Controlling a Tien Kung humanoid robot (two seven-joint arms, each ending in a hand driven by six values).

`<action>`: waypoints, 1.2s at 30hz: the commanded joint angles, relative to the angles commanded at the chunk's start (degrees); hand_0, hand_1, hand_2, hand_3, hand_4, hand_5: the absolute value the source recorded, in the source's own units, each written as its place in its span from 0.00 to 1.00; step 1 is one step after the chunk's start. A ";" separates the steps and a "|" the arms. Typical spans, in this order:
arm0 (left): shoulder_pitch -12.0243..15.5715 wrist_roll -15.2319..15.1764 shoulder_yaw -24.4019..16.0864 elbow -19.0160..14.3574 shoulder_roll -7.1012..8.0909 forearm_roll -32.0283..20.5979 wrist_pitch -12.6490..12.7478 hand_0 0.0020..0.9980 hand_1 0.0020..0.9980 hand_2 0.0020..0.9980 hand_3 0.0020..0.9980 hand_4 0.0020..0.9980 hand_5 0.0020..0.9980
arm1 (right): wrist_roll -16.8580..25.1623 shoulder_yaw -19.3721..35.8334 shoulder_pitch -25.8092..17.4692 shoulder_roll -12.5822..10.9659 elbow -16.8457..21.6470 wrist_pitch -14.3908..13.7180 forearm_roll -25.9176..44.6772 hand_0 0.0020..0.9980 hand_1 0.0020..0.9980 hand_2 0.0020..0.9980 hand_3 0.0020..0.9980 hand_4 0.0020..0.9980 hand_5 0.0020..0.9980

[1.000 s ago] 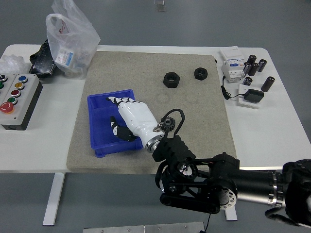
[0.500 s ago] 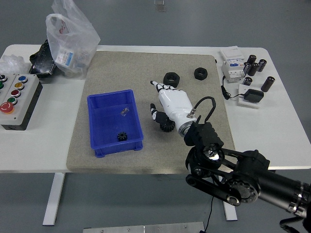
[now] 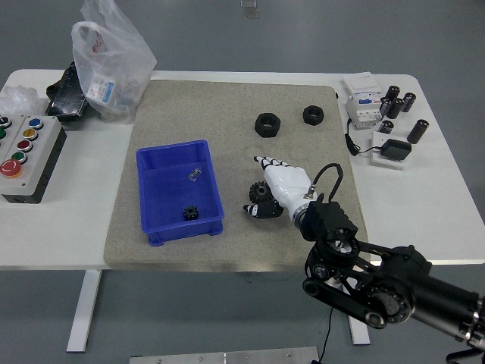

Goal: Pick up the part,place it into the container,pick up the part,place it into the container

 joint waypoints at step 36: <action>-0.37 -0.55 0.50 0.00 -0.08 -0.71 -0.20 0.59 0.44 0.49 0.60 0.45 0.63 | 0.00 -1.56 5.41 -0.06 5.61 -9.52 -6.23 0.30 0.45 0.36 0.48 0.19 0.00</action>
